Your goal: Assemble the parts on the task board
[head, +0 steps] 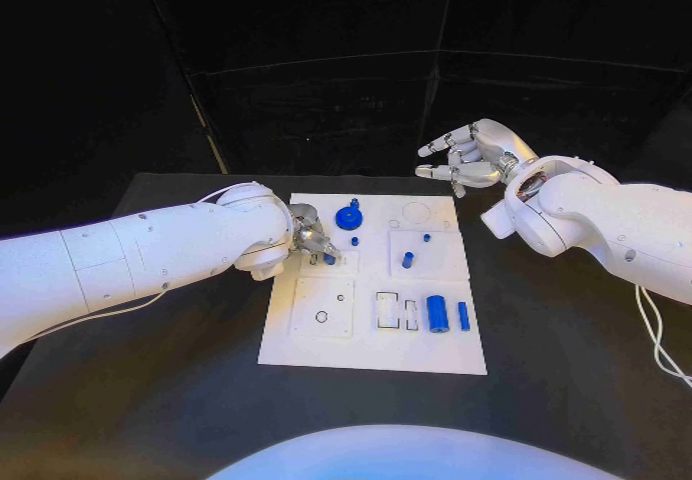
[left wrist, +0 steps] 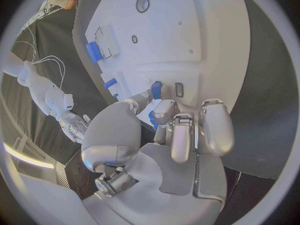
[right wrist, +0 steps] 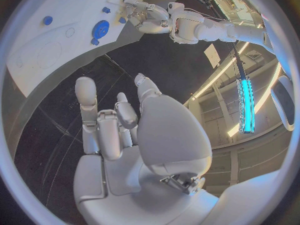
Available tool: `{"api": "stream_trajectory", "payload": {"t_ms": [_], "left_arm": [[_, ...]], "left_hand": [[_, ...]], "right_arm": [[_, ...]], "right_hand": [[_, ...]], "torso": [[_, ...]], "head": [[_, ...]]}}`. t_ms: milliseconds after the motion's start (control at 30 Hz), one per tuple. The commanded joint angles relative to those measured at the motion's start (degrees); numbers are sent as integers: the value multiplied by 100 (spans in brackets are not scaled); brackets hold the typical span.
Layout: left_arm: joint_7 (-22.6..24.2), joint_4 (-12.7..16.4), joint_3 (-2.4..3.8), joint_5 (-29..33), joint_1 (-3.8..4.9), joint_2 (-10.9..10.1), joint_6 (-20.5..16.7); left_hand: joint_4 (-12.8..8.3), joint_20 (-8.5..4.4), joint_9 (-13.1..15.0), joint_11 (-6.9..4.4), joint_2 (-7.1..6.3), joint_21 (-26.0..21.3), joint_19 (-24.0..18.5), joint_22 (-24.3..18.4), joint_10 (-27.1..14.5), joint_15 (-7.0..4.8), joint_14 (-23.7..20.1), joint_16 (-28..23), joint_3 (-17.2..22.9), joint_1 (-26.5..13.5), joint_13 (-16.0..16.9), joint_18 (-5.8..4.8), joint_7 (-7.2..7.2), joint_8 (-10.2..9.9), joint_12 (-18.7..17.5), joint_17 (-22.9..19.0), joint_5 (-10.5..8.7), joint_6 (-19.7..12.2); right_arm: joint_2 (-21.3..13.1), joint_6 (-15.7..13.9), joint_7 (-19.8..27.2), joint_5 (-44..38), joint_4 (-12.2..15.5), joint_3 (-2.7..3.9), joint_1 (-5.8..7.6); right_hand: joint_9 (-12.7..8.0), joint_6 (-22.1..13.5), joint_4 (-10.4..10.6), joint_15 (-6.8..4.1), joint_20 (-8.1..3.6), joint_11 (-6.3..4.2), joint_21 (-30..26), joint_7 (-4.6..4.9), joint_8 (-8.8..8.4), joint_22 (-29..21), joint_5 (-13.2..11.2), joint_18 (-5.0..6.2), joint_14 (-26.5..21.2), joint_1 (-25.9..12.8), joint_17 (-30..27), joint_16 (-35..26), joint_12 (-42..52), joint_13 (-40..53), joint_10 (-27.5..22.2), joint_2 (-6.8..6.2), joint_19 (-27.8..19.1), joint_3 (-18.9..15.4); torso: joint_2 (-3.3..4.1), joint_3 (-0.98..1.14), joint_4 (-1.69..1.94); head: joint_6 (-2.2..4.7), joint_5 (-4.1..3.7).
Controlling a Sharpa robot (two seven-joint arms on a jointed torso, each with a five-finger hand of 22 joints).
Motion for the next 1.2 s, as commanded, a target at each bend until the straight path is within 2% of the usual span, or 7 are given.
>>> {"api": "stream_trajectory", "payload": {"t_ms": [33,167,833,1200], "left_arm": [[-57,-20,-10,-27,-10,11,72],[-57,-47,-10,-27,-9,28,89],[-59,-109,-10,-27,-6,77,142],[-60,-143,-9,-27,-6,105,111]], "left_hand": [[17,-42,-5,4,13,17,84,4,-8,-51,606,18,-49,-58,-7,-54,30,25,7,1509,2,24],[69,-43,-4,4,14,23,86,16,-6,-52,606,18,-140,-89,-4,-56,30,32,14,1509,0,32],[265,-49,2,-5,-3,83,108,114,25,-59,606,18,-604,-177,33,-73,17,67,64,1509,-6,91],[564,-52,-4,-10,63,134,125,198,55,-62,606,18,-1171,-316,68,-87,10,85,107,1509,-13,133]], "right_arm": [[6,31,11,-5,-1,5,10],[7,32,10,-5,-3,5,10],[14,36,20,-5,-11,4,10],[21,34,28,-5,-19,4,9]], "right_hand": [[-2,30,14,-39,-26,-27,-30,-11,34,-6,25,49,258,-33,-5,-39,-24,-5,-9,41,-16,-31],[-2,29,16,-39,-26,-27,-32,-11,34,-8,26,49,258,-37,-8,-41,-28,-11,-13,42,-17,-33],[-8,18,51,-40,-27,-26,-79,-12,44,-75,-64,57,248,-106,-60,-77,-45,-47,-36,39,-38,-97],[-10,12,80,-40,-28,-25,-99,-11,52,-99,-150,58,250,-153,-68,-89,-47,-61,-42,49,-37,-145]], "torso": [[1,-1,1],[0,3,0],[0,-3,5],[0,-4,3]], "head": [[-1,-5],[-6,-7],[-24,-43],[-19,-49]]}}
